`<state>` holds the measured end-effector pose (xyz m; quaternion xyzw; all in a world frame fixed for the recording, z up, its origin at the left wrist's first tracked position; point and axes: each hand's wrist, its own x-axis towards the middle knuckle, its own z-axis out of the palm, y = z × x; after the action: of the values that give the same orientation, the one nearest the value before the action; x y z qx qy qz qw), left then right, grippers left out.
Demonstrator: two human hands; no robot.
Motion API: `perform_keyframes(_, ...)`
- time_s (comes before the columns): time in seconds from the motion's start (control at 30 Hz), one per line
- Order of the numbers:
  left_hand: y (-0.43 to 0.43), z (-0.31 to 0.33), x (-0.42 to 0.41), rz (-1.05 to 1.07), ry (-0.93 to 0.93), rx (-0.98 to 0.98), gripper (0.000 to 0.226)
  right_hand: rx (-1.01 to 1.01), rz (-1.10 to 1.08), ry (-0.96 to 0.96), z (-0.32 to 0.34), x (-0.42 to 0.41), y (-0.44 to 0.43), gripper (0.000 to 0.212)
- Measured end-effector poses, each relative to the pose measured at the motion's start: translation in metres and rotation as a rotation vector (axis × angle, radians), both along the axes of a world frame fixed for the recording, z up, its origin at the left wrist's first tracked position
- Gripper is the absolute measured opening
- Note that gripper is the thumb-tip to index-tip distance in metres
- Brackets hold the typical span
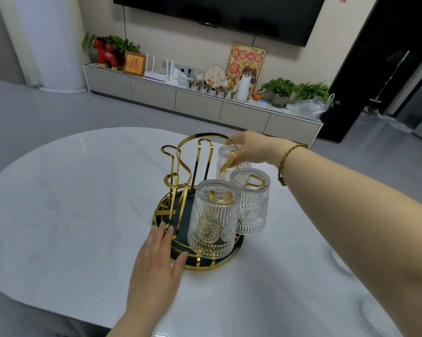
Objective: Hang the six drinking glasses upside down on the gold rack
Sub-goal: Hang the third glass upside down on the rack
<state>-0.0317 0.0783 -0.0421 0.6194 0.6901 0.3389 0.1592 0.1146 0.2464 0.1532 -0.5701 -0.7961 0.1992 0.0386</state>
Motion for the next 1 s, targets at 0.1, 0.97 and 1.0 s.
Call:
perform_keyframes(0.1, 0.0, 0.0, 0.0, 0.001, -0.004, 0.001, 0.058, -0.008, 0.0, 0.015, -0.002, 0.002, 0.0, 0.06)
perform_keyframes(0.97, -0.001, 0.002, 0.002, -0.003, 0.03, -0.013, 0.062, 0.066, -0.019, 0.11, 0.001, 0.021, -0.008, 0.072)
perform_keyframes(1.0, -0.001, 0.002, 0.002, -0.006, 0.027, -0.005, 0.059, 0.088, -0.027, 0.111, 0.004, 0.025, -0.013, 0.07)
